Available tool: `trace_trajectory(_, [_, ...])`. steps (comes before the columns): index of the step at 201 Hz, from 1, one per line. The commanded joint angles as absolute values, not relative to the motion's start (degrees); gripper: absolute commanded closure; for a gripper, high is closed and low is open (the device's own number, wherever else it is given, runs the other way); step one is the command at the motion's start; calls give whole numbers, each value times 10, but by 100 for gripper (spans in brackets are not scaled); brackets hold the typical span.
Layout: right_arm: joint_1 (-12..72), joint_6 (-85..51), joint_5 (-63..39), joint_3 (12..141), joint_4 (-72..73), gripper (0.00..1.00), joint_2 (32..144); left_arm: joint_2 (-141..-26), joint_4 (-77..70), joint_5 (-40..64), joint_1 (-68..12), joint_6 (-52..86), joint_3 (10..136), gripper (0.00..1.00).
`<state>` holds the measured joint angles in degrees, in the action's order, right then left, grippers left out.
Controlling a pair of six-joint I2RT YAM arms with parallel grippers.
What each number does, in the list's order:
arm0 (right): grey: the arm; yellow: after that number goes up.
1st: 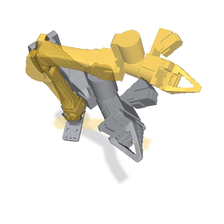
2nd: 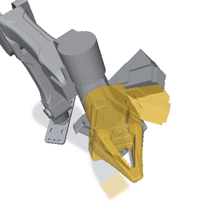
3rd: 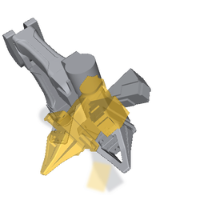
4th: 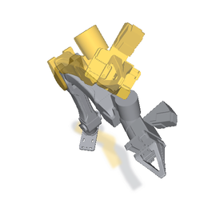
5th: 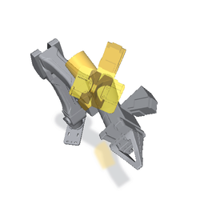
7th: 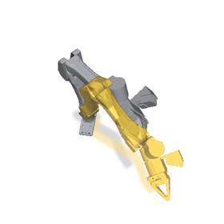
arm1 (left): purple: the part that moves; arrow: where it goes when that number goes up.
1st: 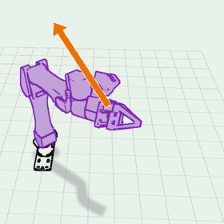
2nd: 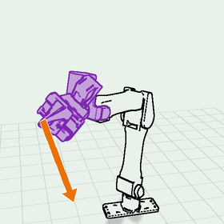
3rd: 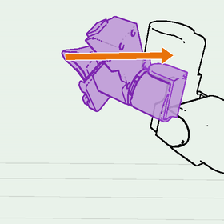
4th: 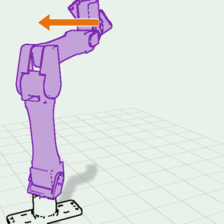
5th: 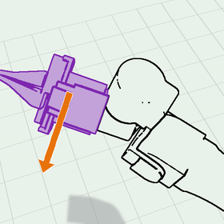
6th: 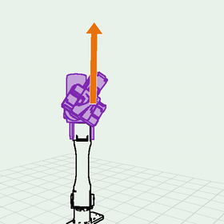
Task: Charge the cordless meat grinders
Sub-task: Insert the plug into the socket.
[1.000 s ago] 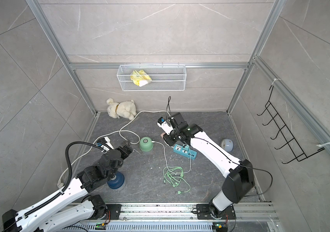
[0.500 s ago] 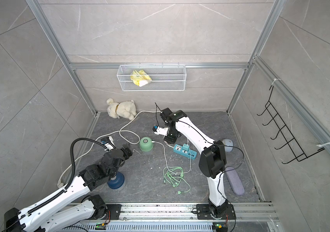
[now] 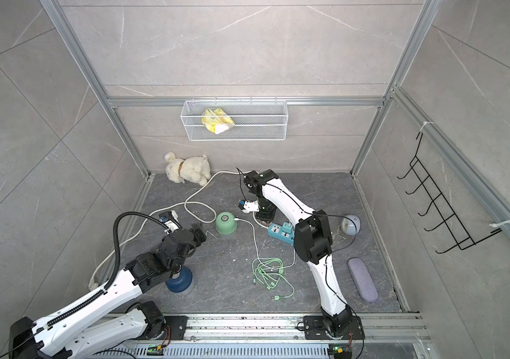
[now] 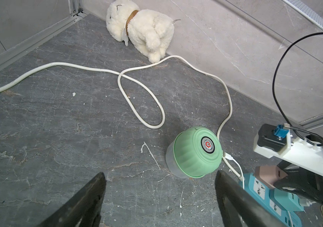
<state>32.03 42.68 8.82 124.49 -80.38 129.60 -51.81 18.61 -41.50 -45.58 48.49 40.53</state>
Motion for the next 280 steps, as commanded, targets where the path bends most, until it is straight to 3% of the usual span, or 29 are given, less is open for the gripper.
trace_trajectory(1, [310, 425, 99, 1262, -826, 100, 1304, -505, 202, -438, -452, 468, 428, 12])
trace_trajectory(280, [262, 442, 32, 1177, -806, 100, 1276, -493, 165, -422, -447, 429, 418, 11])
